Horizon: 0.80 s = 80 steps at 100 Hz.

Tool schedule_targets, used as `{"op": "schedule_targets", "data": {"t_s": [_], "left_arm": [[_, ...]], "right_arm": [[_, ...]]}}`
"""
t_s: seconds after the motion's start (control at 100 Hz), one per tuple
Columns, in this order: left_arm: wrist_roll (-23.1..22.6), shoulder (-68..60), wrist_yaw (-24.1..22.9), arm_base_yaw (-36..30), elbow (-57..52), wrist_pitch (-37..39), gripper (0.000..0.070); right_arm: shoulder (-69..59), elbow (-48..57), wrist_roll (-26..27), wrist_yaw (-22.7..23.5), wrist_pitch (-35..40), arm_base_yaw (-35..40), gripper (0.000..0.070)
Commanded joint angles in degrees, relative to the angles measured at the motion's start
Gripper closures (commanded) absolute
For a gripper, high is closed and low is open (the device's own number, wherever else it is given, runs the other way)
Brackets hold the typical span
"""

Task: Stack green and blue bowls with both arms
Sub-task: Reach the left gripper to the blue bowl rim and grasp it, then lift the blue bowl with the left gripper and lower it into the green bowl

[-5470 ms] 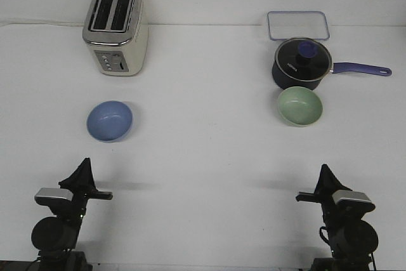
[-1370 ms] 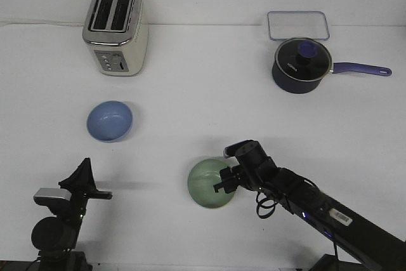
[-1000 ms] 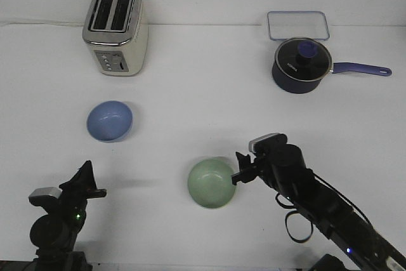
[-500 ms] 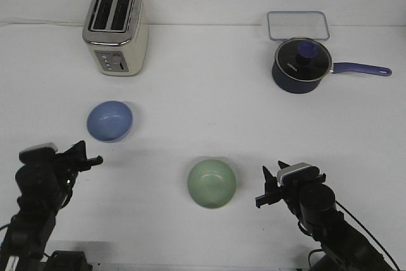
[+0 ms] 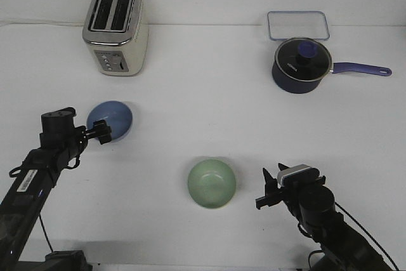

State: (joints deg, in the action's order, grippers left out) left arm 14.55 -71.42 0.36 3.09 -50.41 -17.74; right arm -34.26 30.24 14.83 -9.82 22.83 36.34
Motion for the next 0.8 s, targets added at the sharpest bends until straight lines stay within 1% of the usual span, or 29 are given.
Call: {"op": "schedule_targets", "data": {"t_s": [0.0,0.11,0.24,0.35,0.39,0.43,0.46,0.49,0.58,0.6,0.62,0.68,0.79], "left_arm": [[-0.3,-2.7,0.0,1.0,-0.8,1.2,0.0146],[-0.2,-6.4,0.6,2.4,-0.8,3.7,0.0146],[-0.1,-10.1,2.7,3.7,-0.8,6.3,0.0153],[0.0,-12.6,2.9,4.1,-0.8,7.7,0.0159],[0.0,-13.2,2.9,4.1,-0.8,8.2,0.0174],[0.0,-13.6,2.9,4.1,-0.8,8.7,0.0231],[0.0,-13.7,2.9,4.1,-0.8,9.0,0.0302],[0.0,-13.8,2.9,4.1,-0.8,9.2,0.0389],[-0.2,-13.8,3.0,4.1,-0.8,10.2,0.0692],[-0.2,-13.8,3.0,4.1,-0.8,10.3,0.0700],[-0.2,-13.8,3.1,4.1,-0.8,10.4,0.0684],[-0.3,-13.6,3.3,4.0,-0.8,10.5,0.0687],[-1.7,-13.2,7.9,3.9,-0.9,10.6,0.0686]], "right_arm": [[-0.3,0.1,0.4,0.6,-0.5,0.5,0.0404],[-0.3,0.1,0.4,0.8,-0.5,0.5,0.0404],[-0.3,0.1,0.4,0.8,-0.4,0.5,0.0404],[-0.3,0.1,0.4,0.8,-0.4,0.5,0.0404],[-0.3,0.1,0.4,0.9,-0.4,0.5,0.0404],[-0.3,0.1,0.4,0.9,-0.4,0.5,0.0404],[-0.3,0.1,0.4,0.9,-0.4,0.5,0.0404],[-0.3,0.1,0.4,0.8,-0.4,0.5,0.0404],[-0.3,0.1,0.4,0.8,-0.4,0.5,0.0404],[-0.3,0.1,0.4,0.8,-0.4,0.5,0.0404],[-0.3,0.1,0.4,0.8,-0.4,0.5,0.0405],[-0.3,0.1,0.4,0.8,-0.4,0.5,0.0405],[-0.3,0.1,0.4,0.8,-0.4,0.5,0.0405]]}}
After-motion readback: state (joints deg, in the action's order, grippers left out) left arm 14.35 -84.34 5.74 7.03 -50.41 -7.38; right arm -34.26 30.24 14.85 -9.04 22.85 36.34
